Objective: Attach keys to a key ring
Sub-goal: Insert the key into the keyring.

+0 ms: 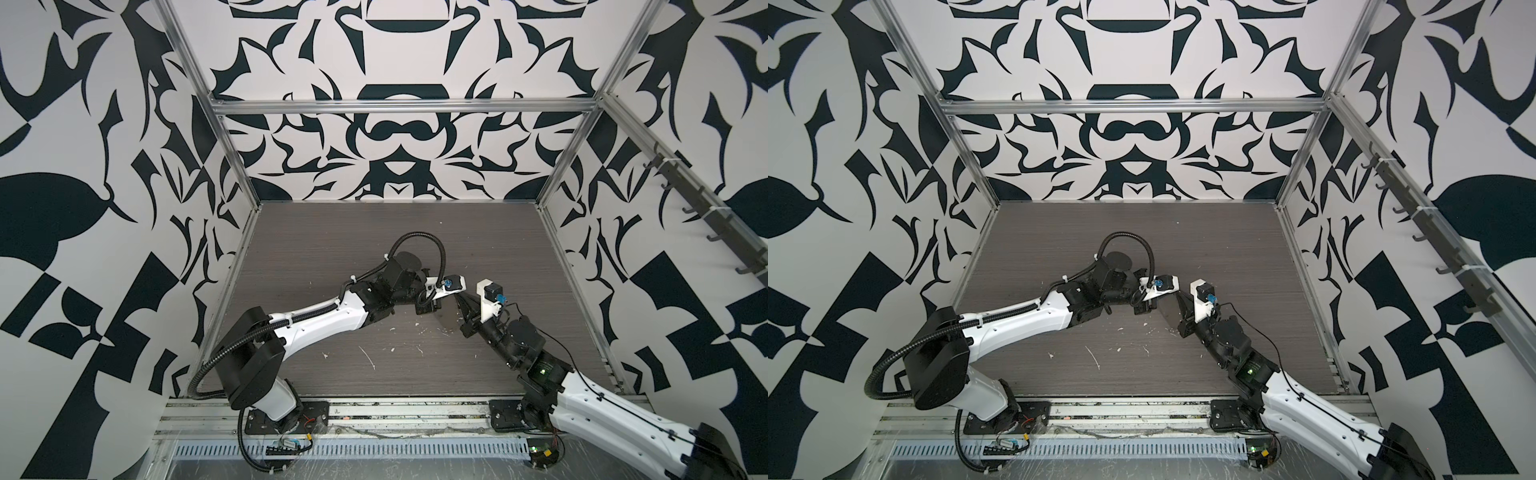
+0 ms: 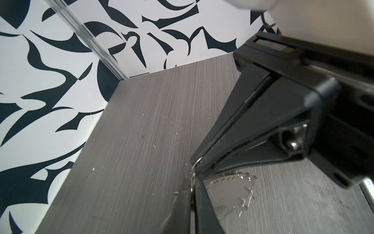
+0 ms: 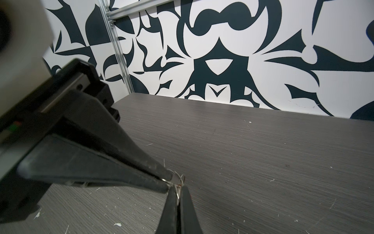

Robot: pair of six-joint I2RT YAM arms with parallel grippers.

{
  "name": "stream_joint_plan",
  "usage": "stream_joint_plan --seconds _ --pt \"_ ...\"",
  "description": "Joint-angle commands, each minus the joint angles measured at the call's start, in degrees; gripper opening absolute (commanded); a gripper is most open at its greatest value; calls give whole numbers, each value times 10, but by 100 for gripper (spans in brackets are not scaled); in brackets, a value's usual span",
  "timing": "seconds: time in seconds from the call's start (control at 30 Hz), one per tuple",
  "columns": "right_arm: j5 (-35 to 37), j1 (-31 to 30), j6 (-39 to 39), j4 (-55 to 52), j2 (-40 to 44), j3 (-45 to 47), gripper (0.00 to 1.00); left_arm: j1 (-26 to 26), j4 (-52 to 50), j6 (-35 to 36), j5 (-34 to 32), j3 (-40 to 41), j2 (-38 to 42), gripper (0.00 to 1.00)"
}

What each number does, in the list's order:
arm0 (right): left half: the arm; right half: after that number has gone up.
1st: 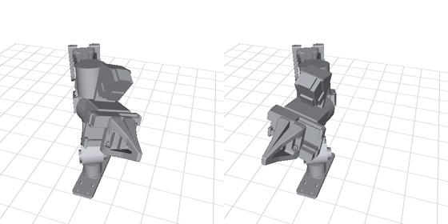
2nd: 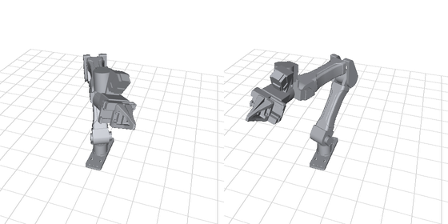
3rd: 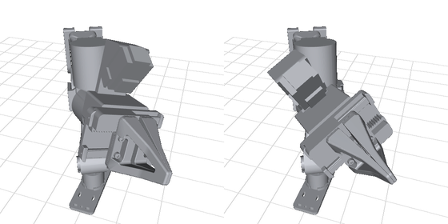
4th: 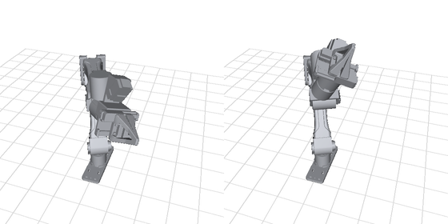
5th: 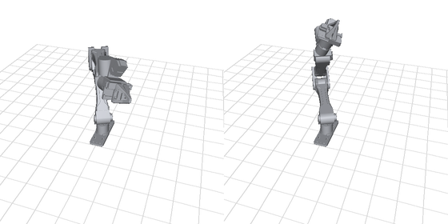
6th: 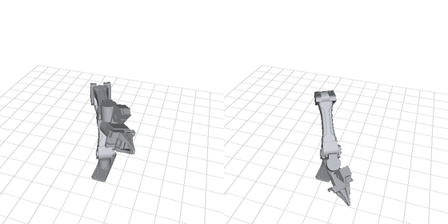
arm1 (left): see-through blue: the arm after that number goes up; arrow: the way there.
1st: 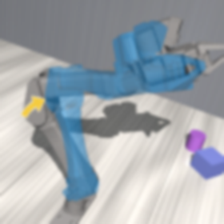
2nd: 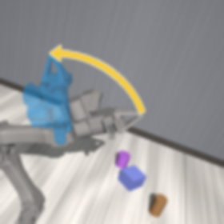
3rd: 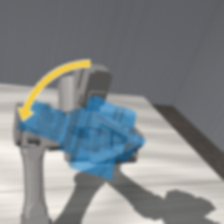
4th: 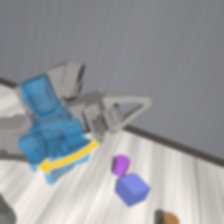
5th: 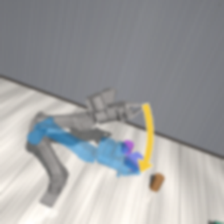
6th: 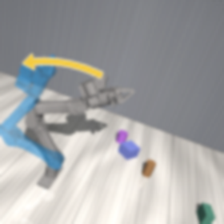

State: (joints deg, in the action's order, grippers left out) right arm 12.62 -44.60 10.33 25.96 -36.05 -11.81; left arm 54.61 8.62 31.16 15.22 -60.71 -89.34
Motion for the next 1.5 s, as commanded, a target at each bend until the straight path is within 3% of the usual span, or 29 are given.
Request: stream_joint_plan --seconds 0.0,0.23,0.47,0.83,1.1,1.33,1.47 --pt "-2 2 -3 51 11 1 0 0 -8 3 4 -15 -4 3" --pt "4 2 3 54 11 3 0 0 41 -10 -6 7 8 0" --pt "33 1 27 45 -19 -10 0 0 253 -57 6 114 56 0" --pt "35 2 45 36 -58 -29 0 -1 472 -96 13 215 73 0" --pt "6 2 33 57 -76 -30 0 0 463 -91 10 211 71 0" --pt "13 2 31 53 -60 -24 0 0 431 -80 8 204 78 20" --pt "21 2 24 44 -49 -22 0 -1 406 -75 6 197 81 24"
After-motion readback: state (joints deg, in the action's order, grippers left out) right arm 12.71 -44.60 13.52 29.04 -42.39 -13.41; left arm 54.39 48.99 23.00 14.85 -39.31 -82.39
